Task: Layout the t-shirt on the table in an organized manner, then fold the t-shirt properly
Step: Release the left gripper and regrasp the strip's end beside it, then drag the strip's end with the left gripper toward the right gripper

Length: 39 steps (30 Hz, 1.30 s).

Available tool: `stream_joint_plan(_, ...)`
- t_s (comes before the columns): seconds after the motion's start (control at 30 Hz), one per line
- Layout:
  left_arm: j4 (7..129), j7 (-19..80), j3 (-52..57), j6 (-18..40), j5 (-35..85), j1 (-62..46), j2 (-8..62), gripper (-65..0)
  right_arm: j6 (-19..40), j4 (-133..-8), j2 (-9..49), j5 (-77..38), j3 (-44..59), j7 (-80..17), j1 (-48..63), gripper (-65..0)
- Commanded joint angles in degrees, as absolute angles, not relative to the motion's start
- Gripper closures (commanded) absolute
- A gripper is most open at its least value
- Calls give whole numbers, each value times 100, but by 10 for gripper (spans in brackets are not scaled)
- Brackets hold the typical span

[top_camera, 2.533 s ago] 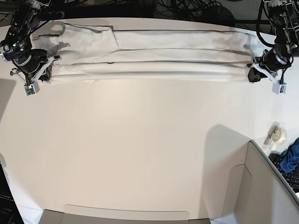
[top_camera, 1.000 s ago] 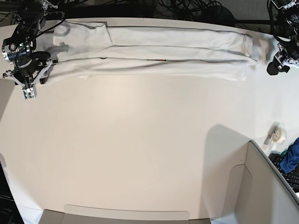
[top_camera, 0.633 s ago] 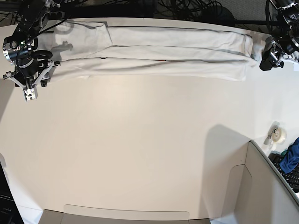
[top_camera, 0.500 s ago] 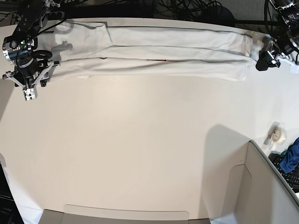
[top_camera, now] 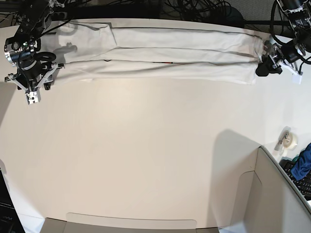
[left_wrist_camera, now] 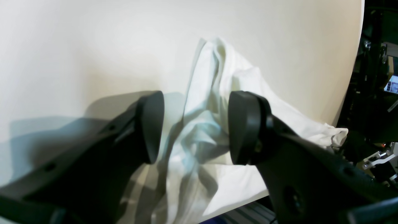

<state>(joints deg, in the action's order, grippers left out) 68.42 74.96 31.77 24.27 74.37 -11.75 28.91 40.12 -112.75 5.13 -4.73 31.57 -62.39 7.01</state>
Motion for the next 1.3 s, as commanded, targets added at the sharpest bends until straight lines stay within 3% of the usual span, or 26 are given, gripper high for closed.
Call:
stream_joint_plan(0.0, 6879, 7618, 3134, 2396, 7284, -1191, 2958, -331, 4000, -11389, 585, -514, 3169, -6141, 637, -253)
stream_joint_plan(0.63, 6879, 7758, 2519, 2396, 7284, -1200, 2818, -329, 4000, -11389, 585, -505, 3160, -6141, 620, -253)
stream_joint_plan(1.0, 6879, 7758, 1780, 2404, 7240, -1235, 2835, -283, 4000, -11389, 585, -505, 3160, -6141, 637, -253)
stream_joint_plan(1.1, 6879, 7758, 1771, 2404, 7231, -1235, 2905, -214, 4000, -11389, 585, -505, 3160, -6141, 646, -253)
stream_joint_plan(1.23, 6879, 7749, 1745, 2404, 7231, -1235, 2932, 0, 4000, -11389, 585, -505, 3160, -6141, 646, -253)
stream_joint_plan(1.27, 6888, 7749, 1745, 2404, 7231, -1235, 2985, 0, 4000, -11389, 585, -505, 3160, -6141, 637, -253)
